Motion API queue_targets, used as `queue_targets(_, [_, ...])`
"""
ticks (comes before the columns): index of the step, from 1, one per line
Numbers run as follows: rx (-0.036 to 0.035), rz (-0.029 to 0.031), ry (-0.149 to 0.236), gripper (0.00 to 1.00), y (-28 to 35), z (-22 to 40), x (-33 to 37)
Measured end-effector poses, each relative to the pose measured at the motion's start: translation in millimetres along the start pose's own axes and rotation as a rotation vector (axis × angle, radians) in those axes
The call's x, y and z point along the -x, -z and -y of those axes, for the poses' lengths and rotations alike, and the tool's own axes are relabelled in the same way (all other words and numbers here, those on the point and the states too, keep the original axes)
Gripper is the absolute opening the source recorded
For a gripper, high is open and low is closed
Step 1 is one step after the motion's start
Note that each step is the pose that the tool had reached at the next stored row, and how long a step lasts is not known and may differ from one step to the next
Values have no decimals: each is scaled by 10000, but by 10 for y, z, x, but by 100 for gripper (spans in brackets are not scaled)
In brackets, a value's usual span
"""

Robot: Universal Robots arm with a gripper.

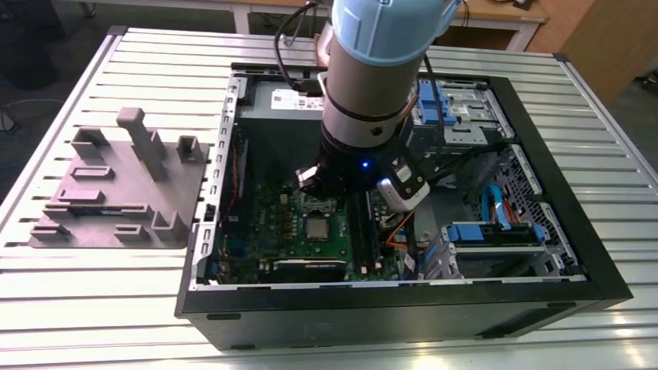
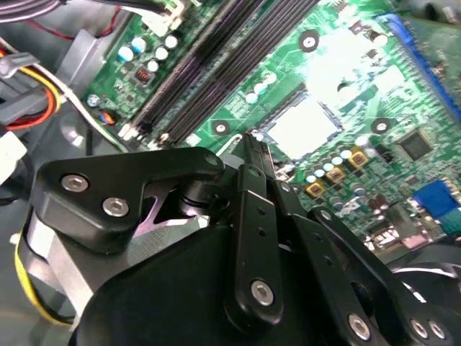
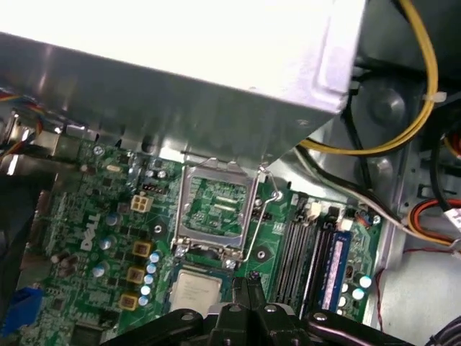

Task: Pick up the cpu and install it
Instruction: 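Close the cpu cover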

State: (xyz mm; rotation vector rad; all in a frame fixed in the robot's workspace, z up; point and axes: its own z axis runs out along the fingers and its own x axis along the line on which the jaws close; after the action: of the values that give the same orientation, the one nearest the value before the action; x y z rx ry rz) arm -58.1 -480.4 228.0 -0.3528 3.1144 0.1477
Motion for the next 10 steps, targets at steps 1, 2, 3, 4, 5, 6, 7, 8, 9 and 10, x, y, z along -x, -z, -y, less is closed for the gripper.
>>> queue_targets(1, [48,13,0,10,-5,-2,17])
queue_targets(2, [56,15,1,10,-11,-4,35])
queue_targets(3, [56,13,1,10,-17,-8,57])
queue_targets(4, [56,11,0,10,-24,-17,84])
queue_targets(5, [57,10,0,10,-32,-31,115])
queue_targets(6, [57,5,-1,10,-39,-44,145])
queue_targets(7, [59,0,-1,10,-46,-59,171])
queue_targets(8, [62,-2,0,10,-54,-77,194])
queue_targets(9, [67,-2,4,10,-59,-88,208])
queue_targets(10, [77,-5,45,10,-62,-91,209])
